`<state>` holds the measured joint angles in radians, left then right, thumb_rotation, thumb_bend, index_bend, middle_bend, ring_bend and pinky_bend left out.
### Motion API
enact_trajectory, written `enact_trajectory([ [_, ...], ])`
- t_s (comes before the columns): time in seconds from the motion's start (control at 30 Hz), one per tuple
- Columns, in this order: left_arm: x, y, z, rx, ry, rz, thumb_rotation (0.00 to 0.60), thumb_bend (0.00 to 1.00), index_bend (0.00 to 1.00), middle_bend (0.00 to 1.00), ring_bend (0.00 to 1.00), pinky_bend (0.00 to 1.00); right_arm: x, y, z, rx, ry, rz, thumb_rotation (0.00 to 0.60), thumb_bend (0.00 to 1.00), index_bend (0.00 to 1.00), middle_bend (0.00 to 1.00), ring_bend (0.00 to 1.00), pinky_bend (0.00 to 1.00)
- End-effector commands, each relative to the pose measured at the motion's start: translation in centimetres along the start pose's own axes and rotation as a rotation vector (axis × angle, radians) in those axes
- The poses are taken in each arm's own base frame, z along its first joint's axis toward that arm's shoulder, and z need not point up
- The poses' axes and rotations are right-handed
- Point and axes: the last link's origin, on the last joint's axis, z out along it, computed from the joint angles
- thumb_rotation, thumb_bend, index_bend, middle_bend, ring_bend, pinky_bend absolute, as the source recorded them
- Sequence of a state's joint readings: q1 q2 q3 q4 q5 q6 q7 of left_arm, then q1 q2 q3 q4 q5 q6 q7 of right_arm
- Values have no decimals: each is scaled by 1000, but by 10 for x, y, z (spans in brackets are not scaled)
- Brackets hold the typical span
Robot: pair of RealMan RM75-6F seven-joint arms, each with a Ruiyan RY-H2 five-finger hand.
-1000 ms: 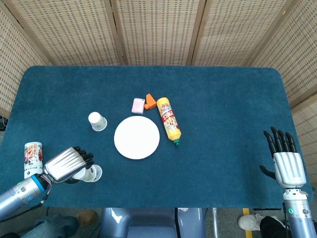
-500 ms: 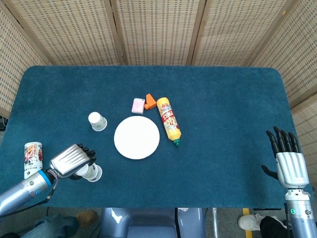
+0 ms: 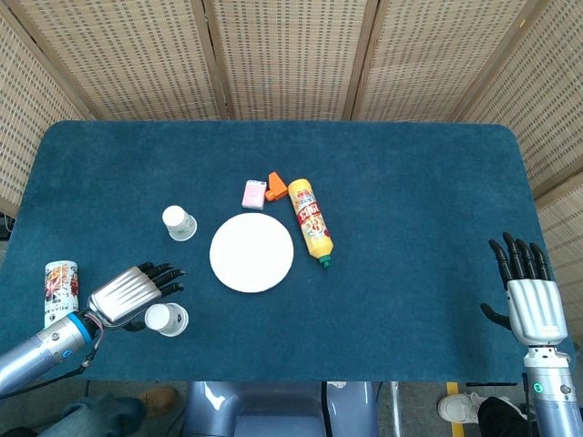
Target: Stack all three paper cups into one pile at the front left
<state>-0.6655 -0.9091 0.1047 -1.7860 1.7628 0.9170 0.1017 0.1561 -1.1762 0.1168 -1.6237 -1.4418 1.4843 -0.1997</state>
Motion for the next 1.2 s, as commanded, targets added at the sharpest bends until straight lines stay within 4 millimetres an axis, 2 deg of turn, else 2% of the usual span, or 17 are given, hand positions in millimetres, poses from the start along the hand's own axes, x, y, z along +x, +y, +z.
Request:
enact_trajectory([
  [0.03,-1,-1,-1,2,-5,-1,600,0,76,36,42,192,0,0,0,0,0,-1,600,0,0,0,0,0],
  [0.1,0,-3,-1,8,2,-2,600,0,5,0,0,91,0,0,0,0,-2,-2,600,0,0,0,0,0],
  [0.17,7,-7,1,24,53,-14,600,0,0,0,0,61,-1,0,0,1,-3,-2,600,0,0,0,0,0],
  [0.2,10,-10,3,36,82,-19,600,0,0,0,0,59,-1,0,0,0,-4,-3,600,0,0,0,0,0],
  [0.3,34,-43,23,156,198,-38,600,0,0,0,0,62,-2,-1,1,3,-10,-7,600,0,0,0,0,0],
  [0.43,49,-71,53,257,241,-121,600,0,1,0,4,107,-4,-2,2,5,-16,-12,600,0,0,0,0,0],
  [0.5,53,-84,72,302,250,-156,600,0,40,5,38,150,-5,-1,2,1,-19,-16,600,0,0,0,0,0],
  [0.67,50,-94,100,346,223,-231,600,0,109,70,119,209,-5,1,4,-10,-21,-19,600,0,0,0,0,0],
  [0.77,45,-96,112,356,189,-230,600,0,184,111,157,246,-6,2,5,-18,-24,-20,600,0,0,0,0,0],
  [0.87,30,-100,133,375,112,-214,600,0,260,149,191,272,-7,6,7,-33,-29,-25,600,0,0,0,0,0],
  [1.2,14,-106,149,420,67,-213,600,0,267,167,206,298,-9,7,8,-43,-35,-32,600,0,0,0,0,0],
])
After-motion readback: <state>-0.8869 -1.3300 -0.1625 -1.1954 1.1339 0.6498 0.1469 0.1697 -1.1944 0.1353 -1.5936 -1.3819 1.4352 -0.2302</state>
